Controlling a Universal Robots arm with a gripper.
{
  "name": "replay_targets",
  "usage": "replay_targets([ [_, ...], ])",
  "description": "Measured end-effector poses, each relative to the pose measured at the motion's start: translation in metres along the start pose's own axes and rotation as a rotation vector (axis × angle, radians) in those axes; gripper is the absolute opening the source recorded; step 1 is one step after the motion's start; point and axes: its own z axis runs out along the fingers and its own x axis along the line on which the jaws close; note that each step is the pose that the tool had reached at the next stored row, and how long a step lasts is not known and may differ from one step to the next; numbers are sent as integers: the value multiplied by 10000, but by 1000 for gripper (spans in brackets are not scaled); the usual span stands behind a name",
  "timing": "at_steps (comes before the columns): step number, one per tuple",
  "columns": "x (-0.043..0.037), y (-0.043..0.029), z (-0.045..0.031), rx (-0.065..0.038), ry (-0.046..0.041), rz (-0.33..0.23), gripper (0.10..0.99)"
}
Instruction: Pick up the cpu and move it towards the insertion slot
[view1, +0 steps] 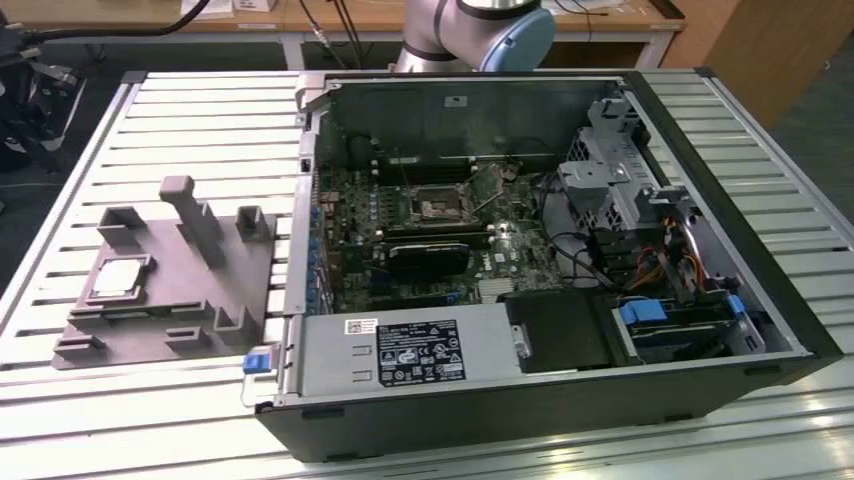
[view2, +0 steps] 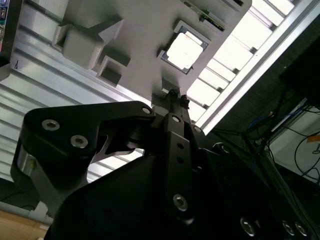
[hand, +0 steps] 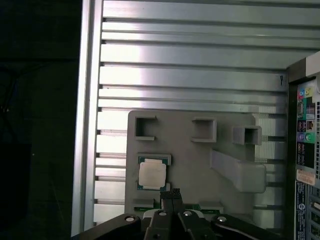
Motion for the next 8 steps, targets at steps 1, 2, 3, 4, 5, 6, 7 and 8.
replay_targets([
  [1, 7, -1, 10, 1, 1, 0, 106],
  [2, 15, -1, 18, 2, 3, 0, 106],
  [3, 22, -1, 29, 1, 2, 0, 106],
  [4, 26, -2, 40, 1, 1, 0, 106],
  [5, 28, -2, 50, 1, 2, -1, 106],
  [6, 30, -2, 60, 4, 2, -1, 106],
  [7, 31, -2, 69, 8, 1, 0, 106],
  [8, 32, -3, 76, 11, 2, 0, 114],
])
